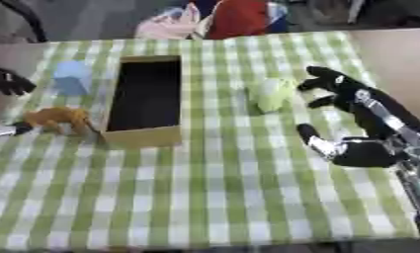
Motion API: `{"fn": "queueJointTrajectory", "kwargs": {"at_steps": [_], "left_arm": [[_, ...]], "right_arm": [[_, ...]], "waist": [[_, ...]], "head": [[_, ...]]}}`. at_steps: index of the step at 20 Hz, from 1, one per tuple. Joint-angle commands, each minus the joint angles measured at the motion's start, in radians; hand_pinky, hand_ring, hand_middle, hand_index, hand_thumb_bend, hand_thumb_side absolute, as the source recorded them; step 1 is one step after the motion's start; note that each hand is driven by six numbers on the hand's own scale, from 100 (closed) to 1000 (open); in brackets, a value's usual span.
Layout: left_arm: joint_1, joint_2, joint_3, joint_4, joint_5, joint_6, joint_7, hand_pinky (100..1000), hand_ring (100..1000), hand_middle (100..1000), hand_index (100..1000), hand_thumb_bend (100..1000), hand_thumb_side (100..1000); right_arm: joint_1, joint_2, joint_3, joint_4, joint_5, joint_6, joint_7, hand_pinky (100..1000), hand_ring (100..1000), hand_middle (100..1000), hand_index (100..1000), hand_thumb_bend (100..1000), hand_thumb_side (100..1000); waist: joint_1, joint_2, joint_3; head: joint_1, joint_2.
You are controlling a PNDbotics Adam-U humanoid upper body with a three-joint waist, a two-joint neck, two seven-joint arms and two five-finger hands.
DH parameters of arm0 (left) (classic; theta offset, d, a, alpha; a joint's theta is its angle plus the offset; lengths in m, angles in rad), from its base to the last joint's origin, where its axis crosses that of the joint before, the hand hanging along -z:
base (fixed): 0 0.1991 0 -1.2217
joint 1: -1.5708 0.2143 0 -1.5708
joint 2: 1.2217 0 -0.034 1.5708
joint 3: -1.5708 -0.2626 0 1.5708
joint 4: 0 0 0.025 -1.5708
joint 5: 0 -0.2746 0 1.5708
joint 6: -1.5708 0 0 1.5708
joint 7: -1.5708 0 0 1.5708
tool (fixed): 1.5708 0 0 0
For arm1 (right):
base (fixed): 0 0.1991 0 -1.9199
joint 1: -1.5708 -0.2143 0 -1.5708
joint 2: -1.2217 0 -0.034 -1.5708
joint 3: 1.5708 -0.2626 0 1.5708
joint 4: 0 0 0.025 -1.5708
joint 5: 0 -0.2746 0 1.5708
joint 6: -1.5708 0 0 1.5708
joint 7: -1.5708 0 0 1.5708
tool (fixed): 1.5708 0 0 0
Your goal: Pick up objects on the table and place them in the box.
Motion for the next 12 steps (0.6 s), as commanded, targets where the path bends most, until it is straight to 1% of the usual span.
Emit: {"fn": "queueJointTrajectory", "kwargs": {"at_steps": [1, 6, 12], "left_arm": [[-0.022, 0.038, 0.004, 0.001, -0.009, -0.001, -0.002, 743, 747, 722, 847, 463, 352], [-0.036, 0.033, -0.010, 0.028, -0.030, -0.005, -0.015, 742, 746, 724, 848, 474, 356], [-0.076, 0.016, -0.026, 0.093, -0.076, -0.010, -0.020, 734, 739, 717, 845, 478, 366]], "right_arm": [[-0.008, -0.020, -0.003, -0.006, 0.003, -0.001, 0.001, 780, 951, 794, 1000, 237, 184], [-0.008, -0.019, -0.002, -0.005, 0.002, 0.000, 0.000, 780, 951, 794, 1000, 227, 188], [-0.008, -0.018, 0.000, -0.004, 0.001, 0.002, 0.001, 780, 951, 794, 1000, 221, 189]], "waist": [[-0.001, -0.014, -0.001], [-0.001, -0.015, -0.002], [-0.002, -0.018, -0.003]], "head": [[-0.002, -0.006], [-0.003, -0.007], [-0.003, -0.007]]}}
